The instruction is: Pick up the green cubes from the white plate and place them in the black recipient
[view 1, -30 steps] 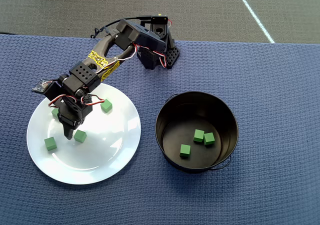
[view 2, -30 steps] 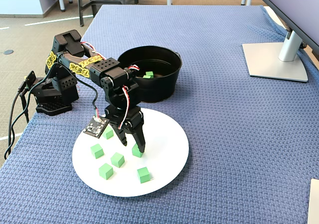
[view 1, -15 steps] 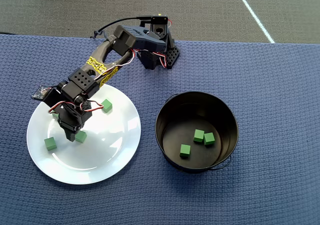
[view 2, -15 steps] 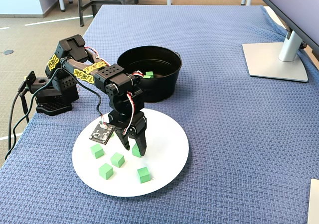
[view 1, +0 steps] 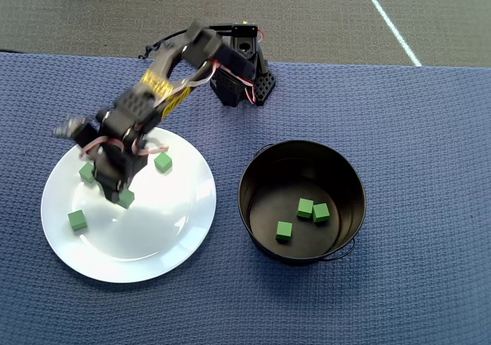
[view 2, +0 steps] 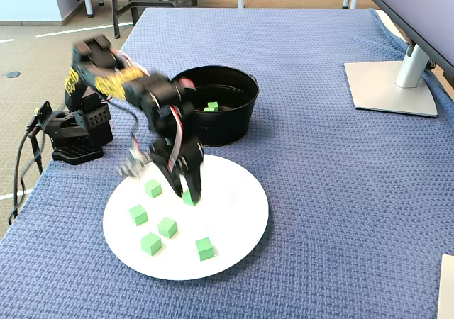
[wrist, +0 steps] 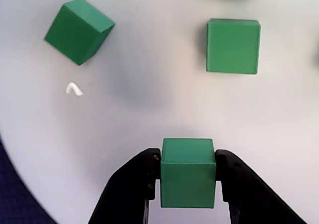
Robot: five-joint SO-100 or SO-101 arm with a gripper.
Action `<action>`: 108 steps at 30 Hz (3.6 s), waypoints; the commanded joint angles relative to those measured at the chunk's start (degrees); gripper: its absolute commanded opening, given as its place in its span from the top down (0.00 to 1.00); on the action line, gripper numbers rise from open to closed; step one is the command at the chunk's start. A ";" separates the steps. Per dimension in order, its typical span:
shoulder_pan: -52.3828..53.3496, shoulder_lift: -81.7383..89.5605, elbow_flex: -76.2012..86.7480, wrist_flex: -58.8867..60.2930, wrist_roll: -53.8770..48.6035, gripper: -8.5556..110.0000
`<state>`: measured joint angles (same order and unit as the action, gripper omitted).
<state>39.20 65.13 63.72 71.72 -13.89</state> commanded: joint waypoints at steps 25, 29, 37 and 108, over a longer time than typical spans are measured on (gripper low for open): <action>-59.77 24.70 15.03 1.58 15.82 0.74; -56.16 26.81 7.21 7.65 13.80 0.73; -39.64 31.38 0.09 16.88 -4.31 0.76; 2.81 25.75 53.53 -20.48 -85.96 0.70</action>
<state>42.45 89.74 117.16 50.54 -94.92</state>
